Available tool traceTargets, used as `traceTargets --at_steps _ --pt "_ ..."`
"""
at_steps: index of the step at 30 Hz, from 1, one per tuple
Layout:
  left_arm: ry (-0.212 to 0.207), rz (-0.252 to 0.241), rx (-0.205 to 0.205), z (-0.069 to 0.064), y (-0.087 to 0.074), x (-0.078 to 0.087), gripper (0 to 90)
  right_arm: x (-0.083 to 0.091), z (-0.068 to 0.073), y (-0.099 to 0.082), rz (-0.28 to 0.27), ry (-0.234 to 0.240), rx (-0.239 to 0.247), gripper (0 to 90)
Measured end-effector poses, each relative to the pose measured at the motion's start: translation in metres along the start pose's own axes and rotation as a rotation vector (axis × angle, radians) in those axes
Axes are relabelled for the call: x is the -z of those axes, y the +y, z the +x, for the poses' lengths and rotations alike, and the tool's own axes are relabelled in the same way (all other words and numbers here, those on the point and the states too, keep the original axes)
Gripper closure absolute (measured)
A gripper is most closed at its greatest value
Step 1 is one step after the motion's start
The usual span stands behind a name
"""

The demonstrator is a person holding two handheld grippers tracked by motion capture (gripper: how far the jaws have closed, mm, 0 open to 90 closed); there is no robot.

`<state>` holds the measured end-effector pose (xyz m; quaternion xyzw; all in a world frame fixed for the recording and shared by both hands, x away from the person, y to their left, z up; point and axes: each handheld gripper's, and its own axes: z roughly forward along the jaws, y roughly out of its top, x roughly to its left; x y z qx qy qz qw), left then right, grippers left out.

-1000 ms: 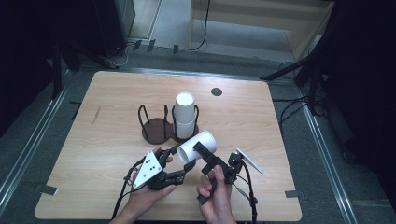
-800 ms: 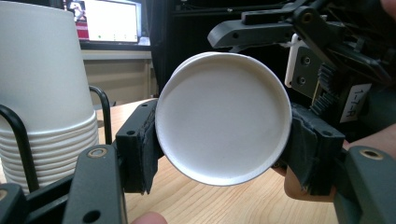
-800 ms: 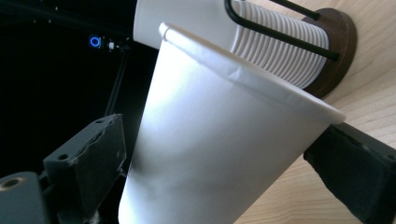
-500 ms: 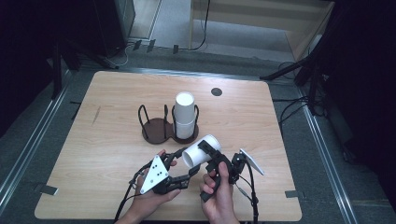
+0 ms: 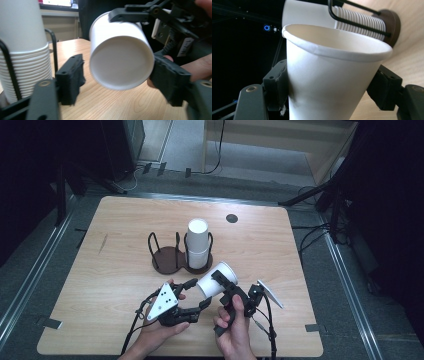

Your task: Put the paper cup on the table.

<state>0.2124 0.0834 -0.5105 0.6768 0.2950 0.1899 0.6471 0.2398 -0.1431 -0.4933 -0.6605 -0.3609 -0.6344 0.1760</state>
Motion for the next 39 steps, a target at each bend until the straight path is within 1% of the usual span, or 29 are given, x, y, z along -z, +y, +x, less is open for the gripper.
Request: traceTargets --at_steps 1,2,4,5,6,7,8,9,10,11,13,15,16,18,21,22,23,24,25,26,27,28,29,32,34,35,37,38,39 --pt "0.001 0.017 0.01 0.001 0.001 0.0 20.6 0.001 0.001 0.001 -0.007 0.002 0.019 26.9" --pt "-0.007 0.049 0.025 0.002 0.003 0.0 14.6 0.001 0.001 0.001 -0.016 0.001 0.038 27.0" --pt "-0.022 0.076 0.061 0.004 0.005 0.0 8.0 0.002 0.002 0.003 -0.032 -0.006 0.067 27.0" --pt "-0.02 0.092 0.071 0.005 0.005 0.001 3.5 0.003 0.003 0.005 -0.046 -0.015 0.087 27.2" --pt "-0.02 0.092 0.071 0.005 0.005 0.001 0.8 0.003 0.003 0.005 -0.046 -0.015 0.087 27.2" --pt "-0.021 0.12 0.071 0.007 0.007 0.002 0.0 0.005 0.004 0.008 -0.072 -0.032 0.127 27.2" --pt "-0.021 0.13 0.065 0.007 0.007 0.003 0.0 0.006 0.004 0.01 -0.088 -0.042 0.156 27.2" --pt "-0.02 0.138 0.067 0.007 0.008 0.004 0.0 0.007 0.004 0.012 -0.103 -0.051 0.181 27.2" --pt "-0.02 0.138 0.067 0.007 0.008 0.004 0.0 0.007 0.004 0.012 -0.103 -0.051 0.181 27.2" --pt "-0.021 0.148 0.065 0.009 0.009 0.005 0.0 0.008 0.005 0.013 -0.114 -0.066 0.204 27.2" --pt "-0.014 0.154 0.072 0.011 0.01 0.009 0.0 0.009 0.007 0.017 -0.157 -0.108 0.301 27.2" --pt "-0.009 0.16 0.079 0.015 0.012 0.012 0.0 0.009 0.007 0.018 -0.18 -0.125 0.348 27.3" --pt "-0.009 0.16 0.079 0.015 0.012 0.012 0.0 0.009 0.007 0.018 -0.18 -0.125 0.348 27.3" --pt "0.0 0.163 0.08 0.019 0.012 0.016 0.0 0.009 0.008 0.019 -0.184 -0.141 0.384 27.3" --pt "0.023 0.17 0.079 0.026 0.015 0.023 0.0 0.009 0.008 0.02 -0.209 -0.165 0.469 27.2" --pt "0.023 0.17 0.079 0.026 0.015 0.023 0.0 0.009 0.008 0.02 -0.209 -0.165 0.469 27.2" --pt "0.032 0.166 0.082 0.029 0.016 0.027 0.0 0.009 0.01 0.021 -0.223 -0.177 0.511 27.2" --pt "0.034 0.167 0.079 0.031 0.017 0.029 0.0 0.009 0.01 0.021 -0.228 -0.185 0.537 27.2" --pt "0.039 0.167 0.078 0.033 0.018 0.031 0.0 0.009 0.011 0.021 -0.235 -0.188 0.557 27.2" --pt "0.039 0.167 0.078 0.033 0.018 0.031 0.0 0.009 0.011 0.021 -0.235 -0.188 0.557 27.2" --pt "0.051 0.167 0.076 0.037 0.019 0.035 0.0 0.009 0.012 0.021 -0.245 -0.207 0.612 27.1" --pt "0.051 0.167 0.076 0.037 0.019 0.035 0.0 0.009 0.012 0.021 -0.245 -0.207 0.612 27.1" --pt "0.059 0.167 0.081 0.04 0.02 0.039 0.0 0.009 0.012 0.022 -0.256 -0.222 0.657 27.1" --pt "0.069 0.168 0.087 0.044 0.021 0.043 0.0 0.008 0.012 0.022 -0.263 -0.251 0.702 27.1" --pt "0.085 0.166 0.102 0.05 0.021 0.051 0.0 0.007 0.011 0.022 -0.271 -0.265 0.728 27.0" --pt "0.085 0.166 0.102 0.05 0.021 0.051 0.0 0.007 0.011 0.022 -0.271 -0.265 0.728 27.0" --pt "0.096 0.168 0.096 0.055 0.02 0.06 0.0 0.005 0.009 0.023 -0.259 -0.274 0.754 26.9" --pt "0.096 0.168 0.096 0.055 0.02 0.06 0.0 0.005 0.009 0.023 -0.259 -0.274 0.754 26.9" --pt "0.099 0.17 0.097 0.06 0.018 0.067 0.0 0.004 0.008 0.023 -0.256 -0.276 0.777 27.0"
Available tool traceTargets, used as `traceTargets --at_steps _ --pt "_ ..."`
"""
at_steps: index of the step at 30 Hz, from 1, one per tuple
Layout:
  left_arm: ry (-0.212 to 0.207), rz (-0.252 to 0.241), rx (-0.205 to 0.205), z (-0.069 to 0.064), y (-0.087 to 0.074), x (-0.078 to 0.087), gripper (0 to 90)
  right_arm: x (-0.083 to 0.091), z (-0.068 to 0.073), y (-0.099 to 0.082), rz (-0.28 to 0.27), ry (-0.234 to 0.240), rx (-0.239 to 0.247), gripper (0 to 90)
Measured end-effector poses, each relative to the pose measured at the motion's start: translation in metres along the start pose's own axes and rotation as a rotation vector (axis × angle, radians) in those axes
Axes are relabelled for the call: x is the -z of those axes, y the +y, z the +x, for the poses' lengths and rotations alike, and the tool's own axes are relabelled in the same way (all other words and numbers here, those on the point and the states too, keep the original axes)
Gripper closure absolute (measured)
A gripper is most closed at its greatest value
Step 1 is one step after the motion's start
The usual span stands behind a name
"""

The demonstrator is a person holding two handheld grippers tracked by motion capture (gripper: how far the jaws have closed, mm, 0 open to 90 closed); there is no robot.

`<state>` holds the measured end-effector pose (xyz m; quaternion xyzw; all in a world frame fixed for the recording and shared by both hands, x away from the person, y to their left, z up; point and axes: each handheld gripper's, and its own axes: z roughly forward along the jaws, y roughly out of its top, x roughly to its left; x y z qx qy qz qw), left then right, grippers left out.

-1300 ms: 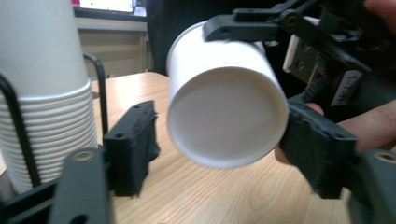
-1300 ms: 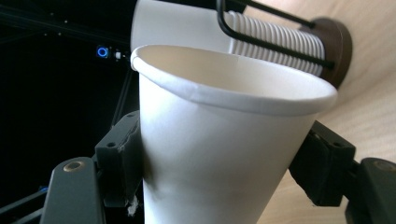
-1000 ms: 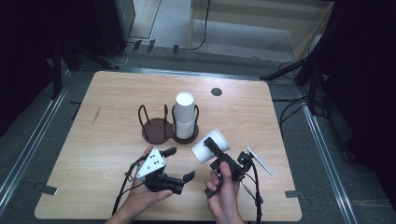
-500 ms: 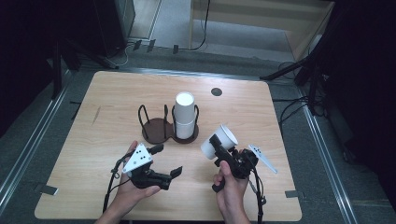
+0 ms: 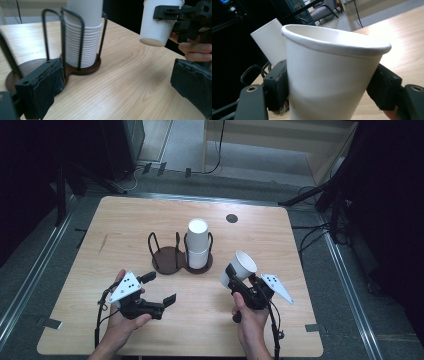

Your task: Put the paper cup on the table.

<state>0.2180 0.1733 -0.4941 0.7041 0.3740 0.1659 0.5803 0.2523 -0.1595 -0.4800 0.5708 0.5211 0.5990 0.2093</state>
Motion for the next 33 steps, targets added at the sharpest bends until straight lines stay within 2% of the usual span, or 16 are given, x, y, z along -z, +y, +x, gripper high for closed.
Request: traceTargets --at_steps 2,3,5,8,12,15,21,22,23,24,25,26,29,30,32,33 --pt "0.003 0.0 0.01 0.003 -0.001 0.002 0.0 -0.001 0.0 -0.001 -0.004 0.006 0.013 27.0" --pt "0.02 0.003 0.029 0.011 -0.003 0.006 0.0 -0.002 0.0 -0.002 -0.013 0.005 0.049 27.0" --pt "0.045 0.001 0.053 0.019 -0.005 0.012 0.0 -0.002 0.001 -0.003 -0.017 -0.004 0.075 27.0" --pt "0.069 0.001 0.063 0.027 -0.009 0.018 0.0 -0.003 -0.001 -0.003 -0.041 -0.013 0.11 27.0" --pt "0.14 0.014 0.063 0.045 -0.017 0.036 0.0 -0.005 -0.004 -0.003 -0.072 -0.004 0.146 27.1" --pt "0.168 0.014 0.077 0.056 -0.023 0.049 0.0 -0.006 -0.005 -0.003 -0.079 -0.009 0.18 27.1" --pt "0.217 0.011 0.098 0.07 -0.031 0.065 0.0 -0.008 -0.009 -0.002 -0.107 -0.012 0.221 27.9" --pt "0.239 0.012 0.104 0.075 -0.033 0.071 0.0 -0.009 -0.011 -0.002 -0.144 0.002 0.231 28.1" --pt "0.239 0.012 0.104 0.075 -0.033 0.071 0.0 -0.009 -0.011 -0.002 -0.144 0.002 0.231 28.1" --pt "0.252 0.014 0.112 0.081 -0.036 0.077 0.0 -0.012 -0.012 0.0 -0.154 -0.015 0.243 28.1" --pt "0.252 0.014 0.112 0.081 -0.036 0.077 0.0 -0.012 -0.012 0.0 -0.154 -0.015 0.243 28.1" --pt "0.272 0.021 0.113 0.086 -0.04 0.082 0.0 -0.015 -0.014 0.001 -0.156 -0.031 0.254 28.1" --pt "0.288 0.029 0.123 0.093 -0.045 0.088 0.0 -0.018 -0.016 0.003 -0.157 -0.041 0.26 28.1" --pt "0.295 0.033 0.125 0.095 -0.047 0.091 0.0 -0.022 -0.017 0.006 -0.165 -0.046 0.278 28.2" --pt "0.32 0.046 0.127 0.102 -0.052 0.097 0.0 -0.025 -0.018 0.009 -0.176 -0.043 0.279 28.7" --pt "0.32 0.046 0.127 0.102 -0.052 0.097 0.0 -0.025 -0.018 0.009 -0.176 -0.043 0.279 28.7"
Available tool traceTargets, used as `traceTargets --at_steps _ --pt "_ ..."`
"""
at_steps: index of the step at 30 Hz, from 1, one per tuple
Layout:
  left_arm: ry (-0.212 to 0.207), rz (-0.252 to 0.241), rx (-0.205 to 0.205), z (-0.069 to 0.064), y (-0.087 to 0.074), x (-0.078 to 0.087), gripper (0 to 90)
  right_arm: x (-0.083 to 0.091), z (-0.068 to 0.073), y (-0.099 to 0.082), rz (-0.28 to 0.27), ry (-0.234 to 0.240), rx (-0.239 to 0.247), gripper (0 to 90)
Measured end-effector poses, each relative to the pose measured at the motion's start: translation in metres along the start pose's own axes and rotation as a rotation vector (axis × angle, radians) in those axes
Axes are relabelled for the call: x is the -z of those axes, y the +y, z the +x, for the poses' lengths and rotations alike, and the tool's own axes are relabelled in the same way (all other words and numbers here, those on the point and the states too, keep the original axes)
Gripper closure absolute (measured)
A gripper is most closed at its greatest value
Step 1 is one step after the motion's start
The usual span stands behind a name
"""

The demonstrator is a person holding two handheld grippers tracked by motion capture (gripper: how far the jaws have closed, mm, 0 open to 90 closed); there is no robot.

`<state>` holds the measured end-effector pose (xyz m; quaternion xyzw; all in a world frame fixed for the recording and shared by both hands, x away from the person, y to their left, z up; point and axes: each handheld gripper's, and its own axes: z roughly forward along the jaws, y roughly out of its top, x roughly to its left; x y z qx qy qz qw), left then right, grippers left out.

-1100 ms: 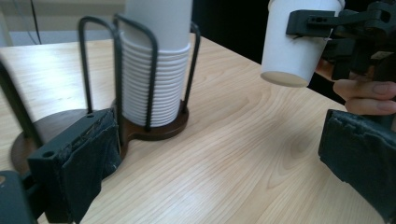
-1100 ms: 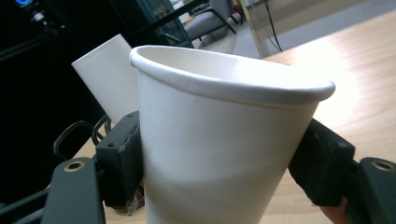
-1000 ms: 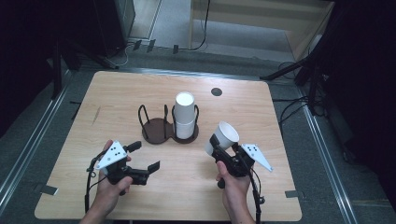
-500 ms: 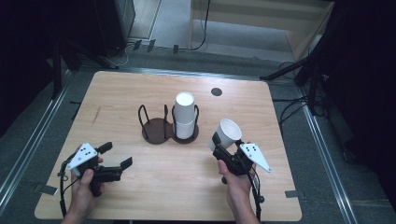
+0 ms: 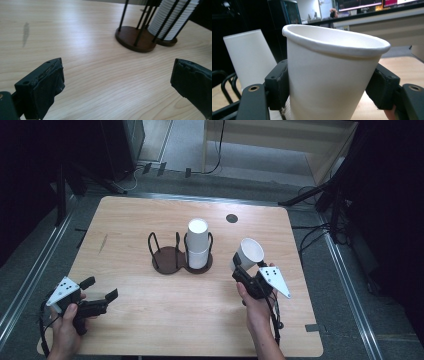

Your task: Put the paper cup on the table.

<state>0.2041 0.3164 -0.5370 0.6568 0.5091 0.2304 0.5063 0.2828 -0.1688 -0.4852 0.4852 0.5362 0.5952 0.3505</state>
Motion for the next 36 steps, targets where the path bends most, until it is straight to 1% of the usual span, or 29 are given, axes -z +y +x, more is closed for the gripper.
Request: traceTargets --at_steps 1,2,5,6,8,9,10,11,12,13,14,15,16,17,18,19,20,21,22,23,24,26,27,30,32,33,34,36 --pt "0.027 0.0 0.013 0.006 -0.001 0.002 0.0 -0.004 -0.001 0.003 -0.017 0.007 0.013 28.7" --pt "0.031 -0.004 0.025 0.01 -0.001 0.004 0.0 -0.005 -0.002 0.004 -0.018 0.007 0.021 28.8" --pt "0.057 -0.009 0.029 0.019 -0.002 0.007 0.0 -0.01 -0.004 0.007 -0.022 0.006 0.042 28.8" --pt "0.057 -0.009 0.029 0.019 -0.002 0.007 0.0 -0.01 -0.004 0.007 -0.022 0.006 0.042 28.8" --pt "0.069 -0.007 0.038 0.025 -0.004 0.008 0.0 -0.014 -0.007 0.008 -0.014 0.002 0.043 28.7" --pt "0.07 -0.008 0.045 0.027 -0.005 0.009 0.0 -0.017 -0.009 0.007 -0.006 -0.011 0.065 28.7" --pt "0.072 -0.009 0.048 0.03 -0.006 0.009 0.0 -0.018 -0.01 0.007 -0.004 -0.016 0.074 28.7" --pt "0.072 -0.009 0.052 0.031 -0.006 0.009 0.0 -0.02 -0.011 0.007 -0.005 -0.017 0.087 28.8" --pt "0.072 -0.009 0.052 0.031 -0.006 0.009 0.0 -0.022 -0.012 0.007 -0.007 -0.025 0.101 28.8" --pt "0.068 -0.01 0.061 0.032 -0.007 0.008 0.0 -0.025 -0.013 0.007 -0.002 -0.034 0.112 28.8" --pt "0.059 -0.011 0.086 0.033 -0.009 0.007 0.0 -0.026 -0.014 0.006 0.003 -0.036 0.116 28.8" --pt "0.06 -0.013 0.096 0.034 -0.011 0.006 0.0 -0.029 -0.016 0.006 0.006 -0.04 0.122 28.9" --pt "0.06 -0.013 0.096 0.034 -0.011 0.006 0.0 -0.029 -0.016 0.006 0.006 -0.04 0.122 28.9" --pt "0.063 -0.02 0.105 0.034 -0.011 0.006 0.0 -0.034 -0.018 0.006 0.011 -0.055 0.127 28.8" --pt "0.063 -0.02 0.105 0.034 -0.011 0.006 0.0 -0.036 -0.019 0.006 0.014 -0.056 0.128 28.9" --pt "0.057 -0.031 0.122 0.035 -0.012 0.008 0.0 -0.038 -0.02 0.005 0.014 -0.063 0.125 28.9" --pt "0.057 -0.031 0.122 0.035 -0.012 0.008 0.0 -0.038 -0.02 0.005 0.014 -0.063 0.125 28.9" --pt "0.053 -0.039 0.134 0.038 -0.012 0.009 0.0 -0.045 -0.022 0.004 0.018 -0.076 0.118 28.7" --pt "0.052 -0.041 0.14 0.038 -0.012 0.01 0.0 -0.047 -0.023 0.003 0.015 -0.081 0.122 28.7" --pt "0.052 -0.041 0.14 0.038 -0.012 0.01 0.0 -0.047 -0.023 0.003 0.015 -0.081 0.122 28.7" --pt "0.052 -0.046 0.145 0.039 -0.012 0.01 0.0 -0.053 -0.023 0.0 0.0 -0.077 0.132 28.7" --pt "0.052 -0.047 0.143 0.039 -0.012 0.01 0.0 -0.055 -0.023 -0.001 0.003 -0.08 0.139 28.7" --pt "0.055 -0.046 0.138 0.038 -0.012 0.01 0.0 -0.062 -0.024 -0.004 0.017 -0.085 0.153 28.7" --pt "0.056 -0.047 0.136 0.038 -0.012 0.009 0.0 -0.066 -0.025 -0.005 0.021 -0.085 0.154 28.7" --pt "0.056 -0.044 0.139 0.038 -0.012 0.009 0.0 -0.073 -0.028 -0.007 0.03 -0.103 0.154 28.7" --pt "0.056 -0.044 0.139 0.038 -0.012 0.009 0.0 -0.073 -0.028 -0.007 0.03 -0.103 0.154 28.7" --pt "0.053 -0.045 0.144 0.039 -0.012 0.009 0.0 -0.08 -0.034 -0.01 0.028 -0.121 0.149 28.7" --pt "0.053 -0.046 0.145 0.039 -0.012 0.009 0.0 -0.084 -0.039 -0.012 0.042 -0.136 0.15 28.7"
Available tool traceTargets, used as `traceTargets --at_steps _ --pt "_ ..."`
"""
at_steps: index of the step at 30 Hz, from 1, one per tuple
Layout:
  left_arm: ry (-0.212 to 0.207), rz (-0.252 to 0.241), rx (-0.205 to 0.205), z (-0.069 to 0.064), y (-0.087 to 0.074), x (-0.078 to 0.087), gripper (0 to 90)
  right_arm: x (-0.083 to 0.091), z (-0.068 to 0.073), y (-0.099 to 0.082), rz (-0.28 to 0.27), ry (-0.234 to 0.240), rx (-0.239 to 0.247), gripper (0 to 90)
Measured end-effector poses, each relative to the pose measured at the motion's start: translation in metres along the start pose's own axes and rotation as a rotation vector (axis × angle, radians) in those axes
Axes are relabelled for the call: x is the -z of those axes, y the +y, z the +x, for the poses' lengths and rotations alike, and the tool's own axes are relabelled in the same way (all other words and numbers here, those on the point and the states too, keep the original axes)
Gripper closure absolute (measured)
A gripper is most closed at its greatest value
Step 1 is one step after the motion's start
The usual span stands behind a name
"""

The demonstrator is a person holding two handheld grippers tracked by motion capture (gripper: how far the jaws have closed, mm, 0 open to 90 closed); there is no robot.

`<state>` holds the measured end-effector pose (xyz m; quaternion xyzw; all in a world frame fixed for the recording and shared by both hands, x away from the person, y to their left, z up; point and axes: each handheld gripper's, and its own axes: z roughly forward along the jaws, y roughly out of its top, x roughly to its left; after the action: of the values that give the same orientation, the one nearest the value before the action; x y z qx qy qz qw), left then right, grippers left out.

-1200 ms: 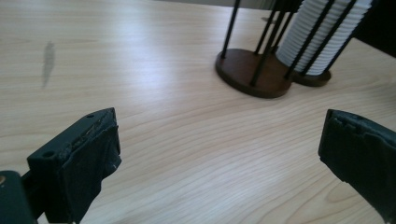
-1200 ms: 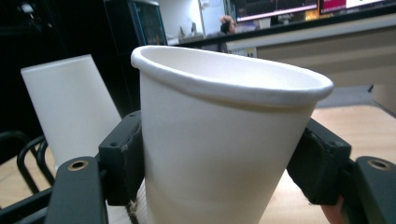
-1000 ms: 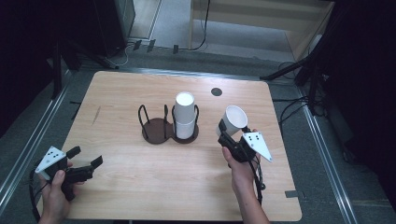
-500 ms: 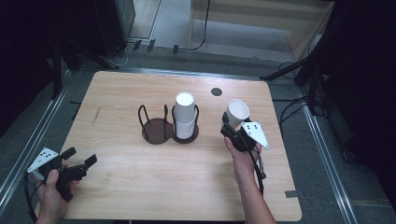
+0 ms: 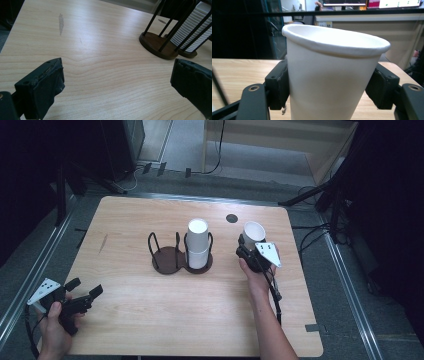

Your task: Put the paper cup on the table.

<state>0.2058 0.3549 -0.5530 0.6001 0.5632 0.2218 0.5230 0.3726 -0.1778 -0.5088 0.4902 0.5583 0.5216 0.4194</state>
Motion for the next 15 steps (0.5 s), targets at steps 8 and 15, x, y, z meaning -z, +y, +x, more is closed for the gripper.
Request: traceTargets --at_steps 8,15 --pt "-0.015 0.001 0.011 0.002 0.001 0.001 0.0 -0.016 -0.015 -0.013 0.043 -0.059 -0.003 28.0" --pt "-0.01 0.004 0.009 0.001 0.001 0.0 0.0 -0.024 -0.021 -0.019 0.075 -0.089 -0.019 26.7"
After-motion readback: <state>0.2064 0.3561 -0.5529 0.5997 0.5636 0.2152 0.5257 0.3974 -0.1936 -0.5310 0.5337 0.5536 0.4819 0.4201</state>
